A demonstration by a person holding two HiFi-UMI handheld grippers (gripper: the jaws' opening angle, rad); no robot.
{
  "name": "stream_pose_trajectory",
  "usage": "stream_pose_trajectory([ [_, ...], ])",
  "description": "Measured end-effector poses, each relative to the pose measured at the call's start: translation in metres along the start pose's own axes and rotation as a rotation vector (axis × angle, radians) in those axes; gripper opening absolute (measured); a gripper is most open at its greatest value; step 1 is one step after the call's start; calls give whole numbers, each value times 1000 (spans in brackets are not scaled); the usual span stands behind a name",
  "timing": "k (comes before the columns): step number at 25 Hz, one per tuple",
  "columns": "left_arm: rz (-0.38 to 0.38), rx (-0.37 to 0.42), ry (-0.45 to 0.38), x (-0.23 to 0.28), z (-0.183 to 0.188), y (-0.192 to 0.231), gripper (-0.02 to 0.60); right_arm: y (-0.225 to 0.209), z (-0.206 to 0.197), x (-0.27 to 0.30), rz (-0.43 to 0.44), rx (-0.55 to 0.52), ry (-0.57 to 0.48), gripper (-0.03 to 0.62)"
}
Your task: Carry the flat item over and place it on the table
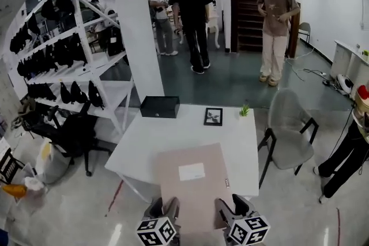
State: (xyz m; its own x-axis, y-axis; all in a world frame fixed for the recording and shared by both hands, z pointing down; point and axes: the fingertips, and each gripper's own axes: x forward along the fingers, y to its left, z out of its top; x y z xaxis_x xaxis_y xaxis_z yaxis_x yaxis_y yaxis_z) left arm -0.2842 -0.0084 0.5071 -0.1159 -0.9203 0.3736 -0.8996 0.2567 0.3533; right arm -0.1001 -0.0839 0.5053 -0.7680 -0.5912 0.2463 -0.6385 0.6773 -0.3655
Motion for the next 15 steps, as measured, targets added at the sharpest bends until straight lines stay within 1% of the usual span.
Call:
stream_pose_trajectory([
  [6,-56,15,35,28,-1,-13,232,-21,5,0,-65,16,-12,221],
  [15,-106,46,64,67,0,-29,232,-49,11,7,-128,43,-30,221],
])
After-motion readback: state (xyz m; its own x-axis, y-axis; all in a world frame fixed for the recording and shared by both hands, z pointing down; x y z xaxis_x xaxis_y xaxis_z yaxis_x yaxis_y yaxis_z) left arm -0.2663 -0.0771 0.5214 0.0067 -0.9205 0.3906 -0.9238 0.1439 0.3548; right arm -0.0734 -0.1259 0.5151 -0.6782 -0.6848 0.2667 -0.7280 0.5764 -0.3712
